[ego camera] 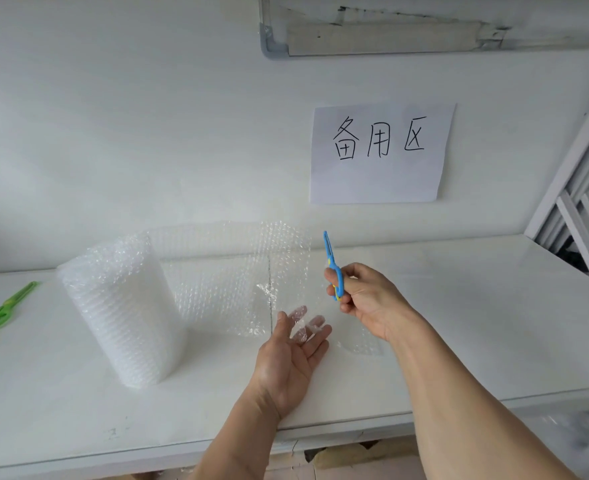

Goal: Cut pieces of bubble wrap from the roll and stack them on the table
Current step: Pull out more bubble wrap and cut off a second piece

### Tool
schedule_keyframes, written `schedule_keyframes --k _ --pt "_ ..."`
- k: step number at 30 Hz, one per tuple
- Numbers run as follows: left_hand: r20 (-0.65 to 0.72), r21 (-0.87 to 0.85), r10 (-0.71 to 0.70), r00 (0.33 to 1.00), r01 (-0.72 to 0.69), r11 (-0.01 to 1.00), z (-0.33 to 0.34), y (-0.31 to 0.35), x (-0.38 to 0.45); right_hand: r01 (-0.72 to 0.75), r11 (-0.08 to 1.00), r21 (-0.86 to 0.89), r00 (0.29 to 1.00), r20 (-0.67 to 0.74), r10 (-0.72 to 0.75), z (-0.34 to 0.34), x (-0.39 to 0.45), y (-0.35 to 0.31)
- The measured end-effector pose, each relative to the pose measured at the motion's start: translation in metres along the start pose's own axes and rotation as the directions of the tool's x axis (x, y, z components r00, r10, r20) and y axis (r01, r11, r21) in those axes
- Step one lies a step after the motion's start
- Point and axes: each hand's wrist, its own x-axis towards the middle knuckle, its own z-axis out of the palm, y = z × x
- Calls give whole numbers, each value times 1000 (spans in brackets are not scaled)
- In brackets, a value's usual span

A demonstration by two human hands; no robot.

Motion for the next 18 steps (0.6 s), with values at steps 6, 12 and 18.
schedule_keyframes --k 6,12,18 --pt "-21 -24 33 999 -34 999 -1 0 2 57 998 -2 998 2 -57 -27 -20 9" --pt "-66 -67 24 998 -28 997 0 1 2 76 946 -314 964 -221 -151 -62 -17 18" --pt "-83 -59 4 997 -9 998 4 1 0 -66 785 -617 969 -228 -98 -81 -21 48"
